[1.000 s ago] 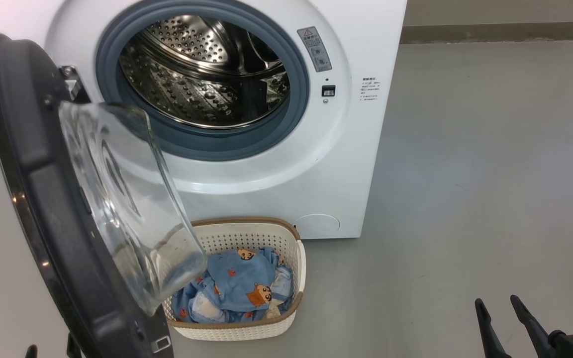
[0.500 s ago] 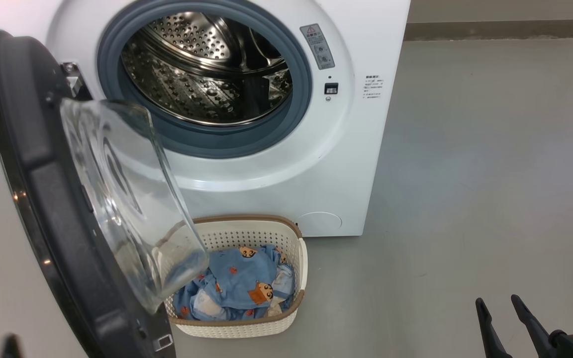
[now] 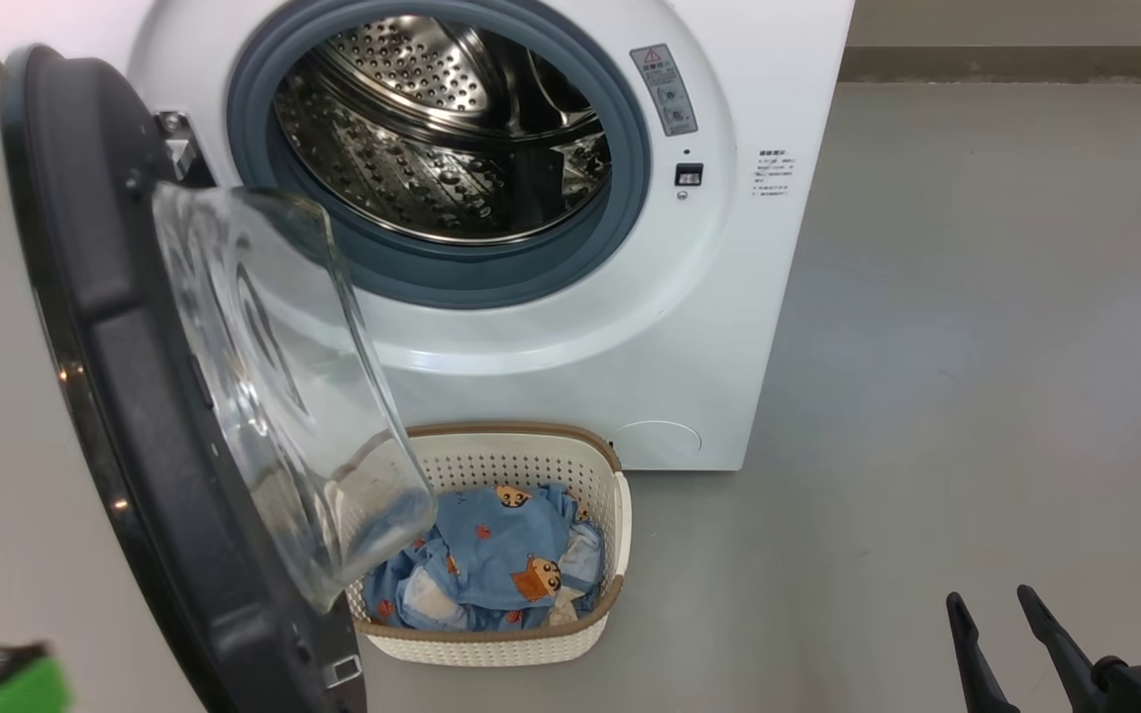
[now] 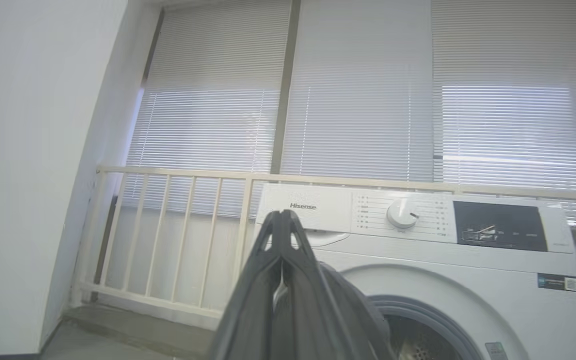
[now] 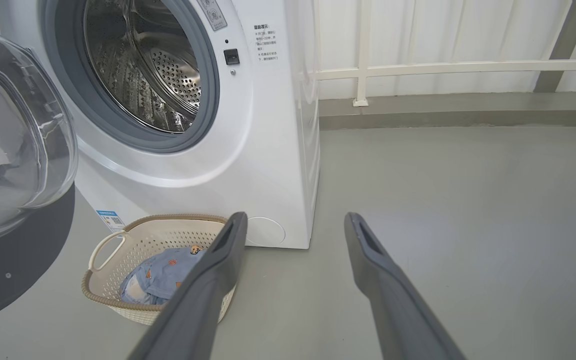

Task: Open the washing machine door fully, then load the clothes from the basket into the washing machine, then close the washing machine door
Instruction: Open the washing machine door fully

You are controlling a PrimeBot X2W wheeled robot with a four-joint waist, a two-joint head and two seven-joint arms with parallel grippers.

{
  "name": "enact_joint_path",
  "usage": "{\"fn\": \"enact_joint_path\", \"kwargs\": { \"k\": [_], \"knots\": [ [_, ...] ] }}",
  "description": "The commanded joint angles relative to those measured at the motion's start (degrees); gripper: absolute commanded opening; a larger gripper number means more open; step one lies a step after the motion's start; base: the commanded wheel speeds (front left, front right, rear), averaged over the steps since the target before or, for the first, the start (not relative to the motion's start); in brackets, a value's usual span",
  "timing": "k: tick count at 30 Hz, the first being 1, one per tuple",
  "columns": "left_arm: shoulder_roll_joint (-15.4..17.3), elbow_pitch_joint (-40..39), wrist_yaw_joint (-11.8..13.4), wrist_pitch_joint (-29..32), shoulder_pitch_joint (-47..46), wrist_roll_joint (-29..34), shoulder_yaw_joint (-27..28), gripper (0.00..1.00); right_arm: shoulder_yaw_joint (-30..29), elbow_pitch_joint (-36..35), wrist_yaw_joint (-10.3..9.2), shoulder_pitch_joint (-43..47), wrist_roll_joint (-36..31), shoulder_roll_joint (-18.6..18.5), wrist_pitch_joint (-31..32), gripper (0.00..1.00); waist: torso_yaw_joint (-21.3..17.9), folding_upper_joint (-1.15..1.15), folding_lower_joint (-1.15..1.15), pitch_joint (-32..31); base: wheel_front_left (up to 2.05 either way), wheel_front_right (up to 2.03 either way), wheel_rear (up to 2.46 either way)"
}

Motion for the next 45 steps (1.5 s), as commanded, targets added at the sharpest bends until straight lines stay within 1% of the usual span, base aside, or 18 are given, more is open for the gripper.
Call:
{"fn": "enact_joint_path", "kwargs": {
  "k": [1, 3, 5, 8, 10, 12, 16, 21, 27, 38, 45],
  "knots": [
    [1.0, -3.4, -0.5, -0.1, -2.0, 1.1, -0.7, 0.0, 1.2, -1.5, 0.1, -1.2, -0.8, -0.7, -0.7, 1.0, 0.2, 0.0, 0.0, -0.1, 0.0, 0.0, 0.0],
    [1.0, -7.2, -0.9, 1.6, -2.2, 1.6, -5.3, 0.0, 1.3, -1.5, 0.1, -1.1, -0.8, -0.5, -0.7, 1.0, 0.5, 0.0, 0.0, -0.1, 0.0, 0.0, 0.0],
    [1.0, -9.8, -1.4, 4.5, -2.1, 1.8, -10.6, 0.0, 1.4, -1.5, 0.1, -1.1, -0.6, -0.4, -0.7, 1.0, 0.8, 0.0, 0.0, -0.1, 0.0, 0.0, 0.0],
    [1.0, -10.4, -1.7, 10.1, -0.8, 1.2, -20.0, 0.0, 1.5, -1.3, 0.1, -1.1, -0.5, -0.3, -0.7, 1.0, 1.2, 0.0, 0.0, 0.1, 0.0, 0.0, 0.0],
    [1.0, -9.8, -0.6, 12.9, 0.5, 0.1, -25.4, 0.0, 1.4, -1.3, 0.1, -1.2, -0.5, -0.2, -0.7, 1.0, 1.5, 0.0, 0.0, 0.2, 0.0, 0.0, 0.0],
    [1.0, -8.3, 0.9, 14.9, 2.1, -0.7, -29.3, 0.0, 1.3, -1.3, 0.1, -1.2, -0.4, 0.0, -0.7, 1.0, 1.7, 0.0, 0.0, 0.3, 0.0, 0.0, 0.0],
    [1.0, -3.8, 3.2, 17.3, 5.5, -2.0, -33.7, 0.0, 1.2, -1.4, 0.1, -1.1, -0.4, 0.3, -0.7, 1.0, 2.1, 0.0, 0.0, 0.5, 0.0, 0.0, 0.0],
    [1.0, 1.6, 4.9, 17.4, 8.1, -2.3, -34.9, 0.0, 0.9, -1.4, 0.1, -1.0, -0.3, 0.6, -0.7, 1.0, 2.8, 0.0, 0.0, 0.7, 0.0, 0.0, 0.0],
    [1.0, 6.1, 7.8, 15.1, 8.4, -1.2, -32.7, 0.0, 1.1, -1.2, 0.1, -1.1, -0.3, 0.7, -0.7, 1.0, 3.5, 0.0, 0.0, 0.8, 0.0, 0.0, 0.0],
    [1.2, 7.8, 10.6, 14.4, 8.2, -1.0, -29.3, 0.0, 0.7, -0.9, 0.1, -0.9, -0.1, 0.8, -0.7, 1.0, 5.2, 0.0, 0.0, 0.6, 0.0, 0.0, 0.0],
    [1.4, 9.0, 12.1, 13.4, 8.2, -1.6, -27.4, 0.0, 1.0, -0.6, 0.1, -0.5, 0.1, 0.9, -0.7, 1.0, 7.3, 0.0, 0.0, 0.4, 0.0, 0.0, 0.0]
  ]
}}
